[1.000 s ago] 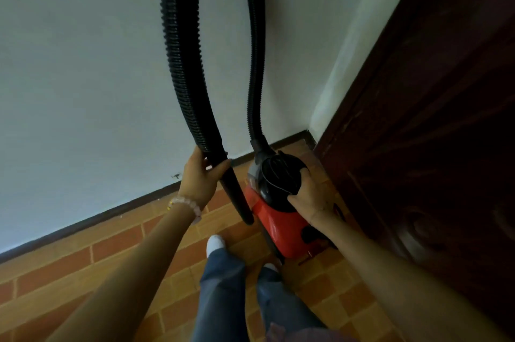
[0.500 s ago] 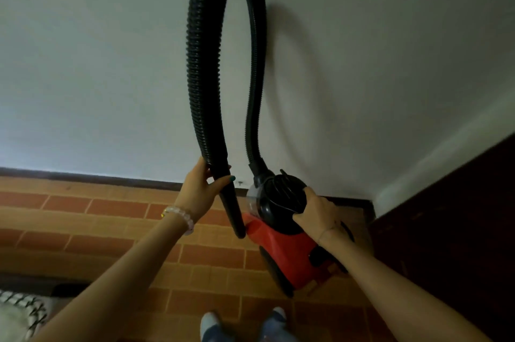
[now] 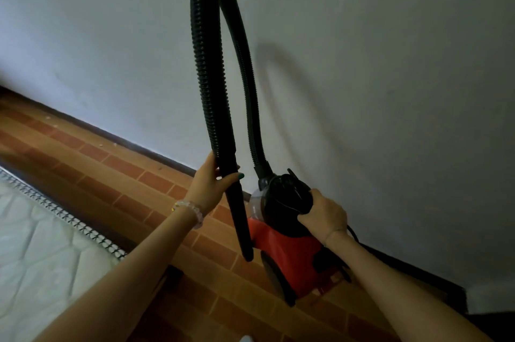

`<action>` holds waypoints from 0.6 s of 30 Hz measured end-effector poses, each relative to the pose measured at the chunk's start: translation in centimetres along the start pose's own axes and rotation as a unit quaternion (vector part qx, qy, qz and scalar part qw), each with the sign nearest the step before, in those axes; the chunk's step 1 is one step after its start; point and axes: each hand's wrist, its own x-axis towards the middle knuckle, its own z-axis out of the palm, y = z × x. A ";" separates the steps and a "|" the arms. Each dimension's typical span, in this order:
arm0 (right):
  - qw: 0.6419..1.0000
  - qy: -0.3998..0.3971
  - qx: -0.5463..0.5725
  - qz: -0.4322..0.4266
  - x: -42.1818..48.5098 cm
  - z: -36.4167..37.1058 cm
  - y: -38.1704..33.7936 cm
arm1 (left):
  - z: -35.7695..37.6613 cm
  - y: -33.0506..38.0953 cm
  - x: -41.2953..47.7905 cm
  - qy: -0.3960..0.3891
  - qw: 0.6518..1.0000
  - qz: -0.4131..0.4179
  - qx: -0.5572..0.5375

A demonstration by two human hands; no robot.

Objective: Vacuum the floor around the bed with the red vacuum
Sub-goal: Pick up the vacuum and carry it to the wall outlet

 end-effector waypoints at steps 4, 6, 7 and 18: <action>0.999 -0.004 0.001 -0.038 2.7 1.3 -4.5 | -4.0 -1.0 0.6 0.038 0.999 -0.027 0.007; 0.998 -0.011 -0.005 -0.057 4.3 1.9 -6.4 | -5.6 -1.6 1.0 0.058 0.998 -0.034 0.019; 0.998 -0.015 -0.008 -0.066 5.1 2.1 -7.4 | -6.3 -1.8 1.3 0.070 0.997 -0.037 0.026; 0.981 -0.081 -0.035 -0.175 16.5 6.3 -17.4 | -13.2 -6.6 7.2 0.209 0.968 -0.124 0.061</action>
